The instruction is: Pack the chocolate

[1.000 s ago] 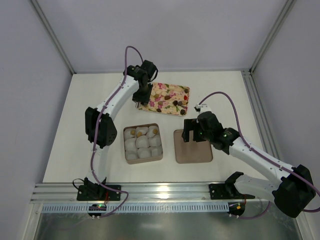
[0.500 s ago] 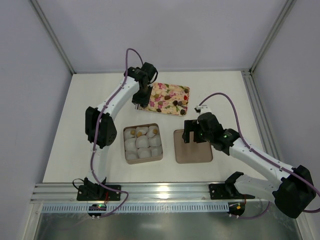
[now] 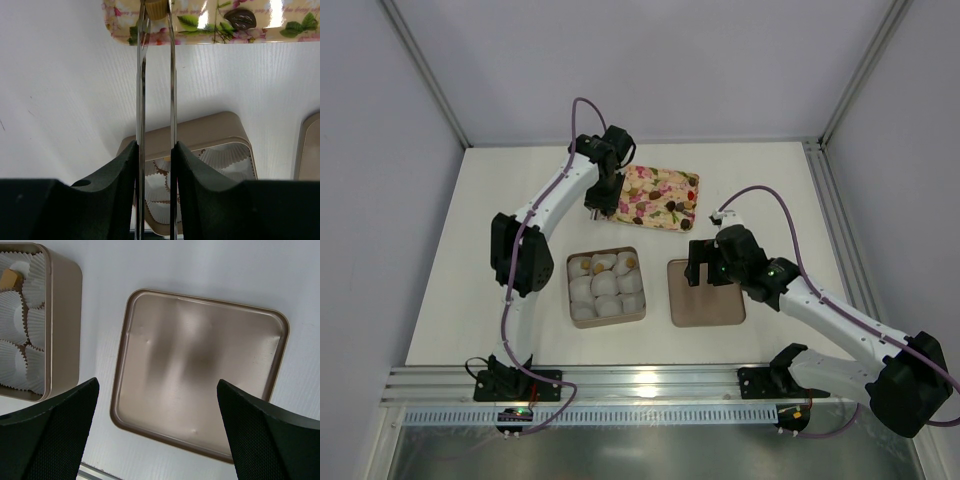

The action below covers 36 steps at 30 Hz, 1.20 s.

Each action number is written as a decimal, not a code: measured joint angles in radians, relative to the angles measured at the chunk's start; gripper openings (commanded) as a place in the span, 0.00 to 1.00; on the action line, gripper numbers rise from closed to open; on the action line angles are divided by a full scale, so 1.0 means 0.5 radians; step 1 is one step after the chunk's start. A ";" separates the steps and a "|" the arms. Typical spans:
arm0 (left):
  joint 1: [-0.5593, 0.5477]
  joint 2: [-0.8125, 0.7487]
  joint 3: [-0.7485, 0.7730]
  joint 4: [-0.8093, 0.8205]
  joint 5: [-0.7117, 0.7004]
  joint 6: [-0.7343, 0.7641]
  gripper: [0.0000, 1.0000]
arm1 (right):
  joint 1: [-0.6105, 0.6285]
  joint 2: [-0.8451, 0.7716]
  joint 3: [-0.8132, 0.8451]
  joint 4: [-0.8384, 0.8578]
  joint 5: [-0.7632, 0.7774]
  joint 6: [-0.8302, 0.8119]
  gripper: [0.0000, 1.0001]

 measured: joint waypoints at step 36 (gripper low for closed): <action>0.000 0.001 0.074 -0.002 -0.016 -0.002 0.24 | 0.000 -0.021 -0.001 -0.001 0.002 -0.001 1.00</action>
